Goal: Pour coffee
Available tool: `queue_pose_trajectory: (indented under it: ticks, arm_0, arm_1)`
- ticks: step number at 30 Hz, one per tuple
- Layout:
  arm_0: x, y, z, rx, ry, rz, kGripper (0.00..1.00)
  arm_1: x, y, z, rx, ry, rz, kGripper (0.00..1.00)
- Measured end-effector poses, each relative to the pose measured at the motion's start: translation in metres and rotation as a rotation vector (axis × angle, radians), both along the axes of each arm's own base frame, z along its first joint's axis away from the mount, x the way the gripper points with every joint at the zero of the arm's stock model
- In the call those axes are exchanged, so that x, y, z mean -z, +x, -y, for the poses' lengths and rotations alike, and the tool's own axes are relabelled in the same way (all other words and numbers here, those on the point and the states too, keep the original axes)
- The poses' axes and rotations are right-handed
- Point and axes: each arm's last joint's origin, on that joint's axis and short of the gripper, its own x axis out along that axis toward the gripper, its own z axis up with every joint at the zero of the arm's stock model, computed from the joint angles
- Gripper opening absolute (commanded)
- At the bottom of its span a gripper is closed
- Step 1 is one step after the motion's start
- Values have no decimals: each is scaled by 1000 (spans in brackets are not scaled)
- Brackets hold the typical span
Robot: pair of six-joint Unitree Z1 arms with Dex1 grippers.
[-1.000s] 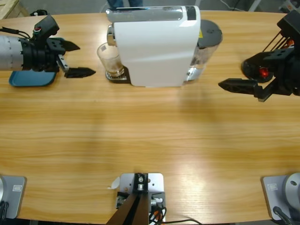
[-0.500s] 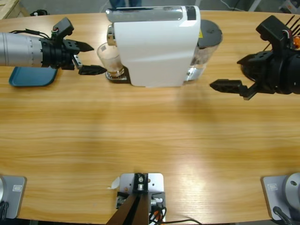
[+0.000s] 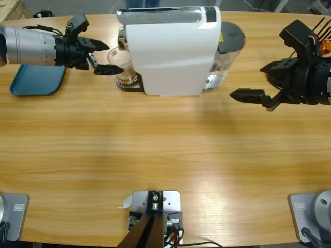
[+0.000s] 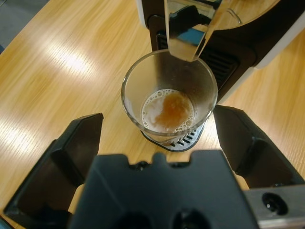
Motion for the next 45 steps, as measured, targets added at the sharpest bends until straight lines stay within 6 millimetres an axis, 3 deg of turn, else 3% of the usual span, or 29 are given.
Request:
queue_pose_trajectory:
  ticks: [22,32,38,40,45]
  arm_0:
    - [5,10,13,65,-40,-24,968]
    - [3,12,16,75,-50,-17,732]
    - [2,14,17,81,-55,-15,719]
    - [2,14,17,81,-55,-15,642]
    - [2,14,17,81,-54,-17,602]
  arm_1:
    - [4,5,-5,0,-1,-1,1000]
    - [4,5,-5,3,0,-3,1000]
    - [4,5,-5,3,0,-4,1000]
    - [4,5,-5,4,1,-4,1000]
    - [4,5,-5,5,4,-2,1000]
